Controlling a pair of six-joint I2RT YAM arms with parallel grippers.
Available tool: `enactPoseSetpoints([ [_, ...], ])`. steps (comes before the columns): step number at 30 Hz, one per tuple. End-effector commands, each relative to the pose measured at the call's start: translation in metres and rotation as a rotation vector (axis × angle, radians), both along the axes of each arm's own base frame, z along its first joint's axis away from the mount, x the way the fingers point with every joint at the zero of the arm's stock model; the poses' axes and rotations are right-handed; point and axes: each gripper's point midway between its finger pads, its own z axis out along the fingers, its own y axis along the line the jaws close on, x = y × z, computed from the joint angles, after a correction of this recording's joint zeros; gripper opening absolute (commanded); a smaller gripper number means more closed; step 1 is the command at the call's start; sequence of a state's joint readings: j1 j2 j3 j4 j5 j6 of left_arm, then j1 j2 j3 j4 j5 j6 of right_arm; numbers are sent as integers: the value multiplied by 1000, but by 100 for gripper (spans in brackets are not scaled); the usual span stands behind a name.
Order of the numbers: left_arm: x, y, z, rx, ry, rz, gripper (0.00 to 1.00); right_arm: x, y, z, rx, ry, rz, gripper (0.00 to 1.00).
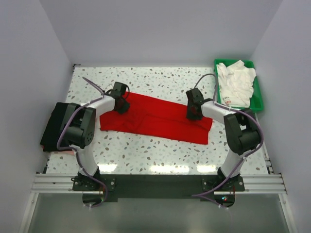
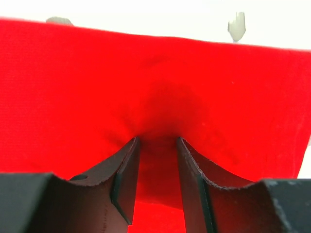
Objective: Fold and stack the t-shirts
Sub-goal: Fold the tshirt
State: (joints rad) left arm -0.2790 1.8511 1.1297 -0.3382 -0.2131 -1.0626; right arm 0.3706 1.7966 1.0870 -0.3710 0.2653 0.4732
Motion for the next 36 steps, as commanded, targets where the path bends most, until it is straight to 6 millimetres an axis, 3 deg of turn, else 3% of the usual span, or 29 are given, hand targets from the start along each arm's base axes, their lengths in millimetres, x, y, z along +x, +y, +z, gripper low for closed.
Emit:
enactPoseSetpoints([
  [1, 35, 7, -2, 74, -8, -35, 25, -44, 3, -16, 45, 91, 0, 40],
  [2, 38, 7, -15, 89, 26, -47, 26, -48, 11, -15, 84, 78, -1, 40],
  [4, 66, -4, -6, 73, -21, -123, 27, -72, 27, -17, 194, 99, -4, 40],
  [5, 73, -9, -19, 73, -8, -157, 28, -75, 43, -14, 254, 75, 18, 40],
  [6, 82, -12, -21, 76, -8, -180, 29, -95, 51, -18, 308, 101, 32, 40],
  [7, 102, -22, -8, 65, -50, -236, 31, -102, 56, -19, 329, 95, 28, 40],
  [8, 112, -29, -20, 56, -60, -277, 36, -111, 78, -17, 394, 89, 37, 40],
  [10, 130, -49, -23, 8, -92, -375, 39, -135, 98, -21, 473, 111, 18, 40],
  [11, 140, -53, -21, 2, -122, -396, 45, -145, 122, -17, 518, 97, 69, 40],
  [12, 144, -70, -19, -63, -146, -457, 47, -155, 130, -19, 539, 108, 76, 40],
  [13, 156, -79, -19, -86, -190, -496, 50, -167, 156, -15, 597, 108, 112, 40],
  [15, 161, -101, -15, -172, -237, -582, 54, -172, 184, -7, 630, 104, 154, 40],
  [17, 172, -115, -14, -219, -289, -632, 59, -186, 210, -14, 600, 133, 231, 40],
  [18, 172, -123, -11, -261, -306, -671, 61, -179, 232, 1, 619, 109, 266, 40],
  [19, 180, -130, -7, -281, -342, -694, 63, -188, 239, -14, 571, 152, 301, 40],
  [21, 185, -138, 4, -330, -385, -732, 66, -183, 257, -10, 593, 155, 330, 40],
  [23, 192, -137, 16, -346, -426, -741, 70, -182, 262, -13, 593, 165, 342, 40],
  [26, 202, -138, 53, -364, -510, -771, 73, -175, 268, 0, 583, 132, 385, 41],
  [30, 215, -131, 121, -356, -636, -790, 77, -167, 262, 26, 563, 65, 405, 41],
  [31, 214, -130, 146, -355, -676, -795, 78, -166, 258, 30, 552, 51, 409, 42],
  [33, 211, -120, 167, -363, -699, -780, 78, -161, 243, 43, 505, -3, 391, 43],
  [34, 207, -114, 197, -351, -740, -774, 78, -157, 236, 48, 483, -23, 389, 45],
  [35, 203, -110, 207, -345, -751, -764, 78, -156, 226, 49, 454, -28, 377, 46],
  [36, 198, -105, 202, -333, -731, -735, 78, -154, 219, 50, 443, -33, 367, 46],
])
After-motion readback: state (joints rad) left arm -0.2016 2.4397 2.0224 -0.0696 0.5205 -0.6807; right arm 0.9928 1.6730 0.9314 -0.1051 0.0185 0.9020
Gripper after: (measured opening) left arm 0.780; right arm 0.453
